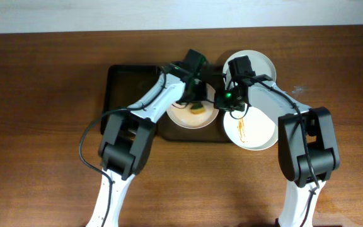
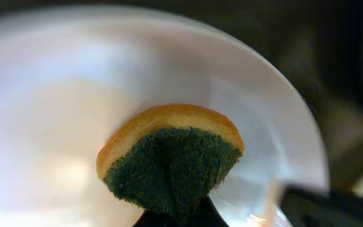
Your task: Clean dirty plates on tray and stack at the side
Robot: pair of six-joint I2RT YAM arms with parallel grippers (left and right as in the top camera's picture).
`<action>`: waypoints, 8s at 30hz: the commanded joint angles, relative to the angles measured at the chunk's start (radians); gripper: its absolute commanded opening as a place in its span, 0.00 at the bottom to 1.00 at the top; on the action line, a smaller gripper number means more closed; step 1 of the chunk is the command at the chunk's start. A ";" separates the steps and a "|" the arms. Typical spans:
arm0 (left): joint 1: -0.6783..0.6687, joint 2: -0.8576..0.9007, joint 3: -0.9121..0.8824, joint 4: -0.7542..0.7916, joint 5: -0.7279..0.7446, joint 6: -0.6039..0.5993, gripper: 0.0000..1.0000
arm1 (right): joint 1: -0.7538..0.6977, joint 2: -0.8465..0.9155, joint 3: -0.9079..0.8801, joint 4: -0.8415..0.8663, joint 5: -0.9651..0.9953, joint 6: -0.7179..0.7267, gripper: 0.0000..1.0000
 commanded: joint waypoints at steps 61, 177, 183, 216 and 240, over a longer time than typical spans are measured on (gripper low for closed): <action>0.415 -0.032 0.677 -0.766 -0.001 0.202 0.00 | 0.459 -0.341 0.147 -0.275 1.138 -0.053 0.04; 0.122 -0.007 0.572 -0.566 0.009 0.202 0.00 | 0.031 -0.090 -0.168 0.119 0.192 -0.078 0.05; 0.075 0.082 0.572 -0.612 0.010 0.202 0.00 | 0.031 -0.085 -0.168 0.117 0.197 0.045 0.04; -0.005 0.368 0.571 -0.558 -0.139 0.051 0.00 | 0.029 -0.072 -0.179 0.046 0.166 0.140 0.04; -0.024 0.422 0.571 -0.637 0.186 0.084 0.00 | -0.015 -0.047 -0.179 0.043 0.105 0.129 0.04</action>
